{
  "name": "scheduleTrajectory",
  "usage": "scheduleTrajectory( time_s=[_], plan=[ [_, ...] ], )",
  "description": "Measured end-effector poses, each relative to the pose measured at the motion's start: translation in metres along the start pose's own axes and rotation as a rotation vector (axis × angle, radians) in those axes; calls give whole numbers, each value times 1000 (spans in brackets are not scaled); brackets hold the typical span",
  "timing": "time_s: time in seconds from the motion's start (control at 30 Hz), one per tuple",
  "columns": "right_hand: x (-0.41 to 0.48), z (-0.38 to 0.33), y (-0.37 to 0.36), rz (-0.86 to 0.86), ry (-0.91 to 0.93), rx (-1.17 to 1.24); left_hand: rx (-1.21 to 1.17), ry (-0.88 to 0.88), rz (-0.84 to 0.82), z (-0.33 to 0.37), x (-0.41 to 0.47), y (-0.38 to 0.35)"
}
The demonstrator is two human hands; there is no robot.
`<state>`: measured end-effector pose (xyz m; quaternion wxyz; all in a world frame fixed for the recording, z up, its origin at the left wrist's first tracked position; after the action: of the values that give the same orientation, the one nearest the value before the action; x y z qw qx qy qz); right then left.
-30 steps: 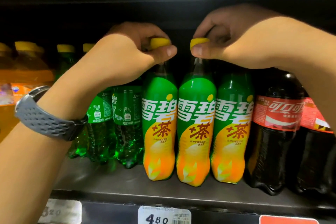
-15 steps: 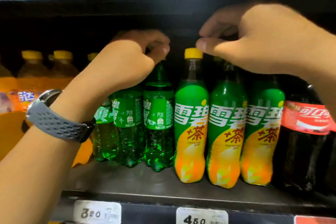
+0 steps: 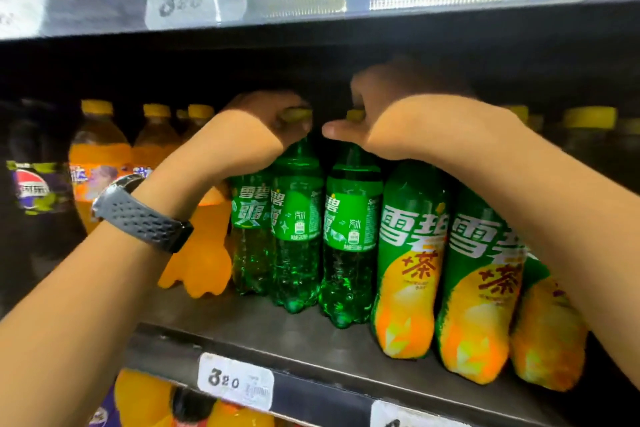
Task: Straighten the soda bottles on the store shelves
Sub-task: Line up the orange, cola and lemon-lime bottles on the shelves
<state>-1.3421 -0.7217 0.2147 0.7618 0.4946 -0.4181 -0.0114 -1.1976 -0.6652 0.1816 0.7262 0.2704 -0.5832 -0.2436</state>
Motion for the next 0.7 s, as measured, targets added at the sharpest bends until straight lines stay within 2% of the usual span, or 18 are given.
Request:
scheduleTrajectory(
  time_s=[0.1, 0.23, 0.37, 0.5, 0.7],
  plan=[
    [3, 3, 0, 4, 11, 37, -55, 12, 43, 3, -3, 7],
    [3, 5, 3, -141, 113, 182, 27, -32, 118, 5, -1, 14],
    [4, 9, 6, -208, 110, 236, -2, -109, -21, -5, 4, 16],
    [5, 5, 5, -198, 55, 166, -47, -223, -39, -12, 7, 15],
    [1, 5, 4, -128, -82, 158, -218, -262, 4, -15, 5, 15]
  ],
)
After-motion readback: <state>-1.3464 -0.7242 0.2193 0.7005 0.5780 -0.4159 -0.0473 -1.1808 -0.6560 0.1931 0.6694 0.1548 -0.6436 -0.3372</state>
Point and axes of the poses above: each hand's wrist, its own x-axis towards the middle knuckle, its own y-axis out of the back of the hand, z = x × y, the point moved 5 cm from there along x, towards the middle knuckle, and after that the axes turned 5 degrees about x, right-handed, at the moved point
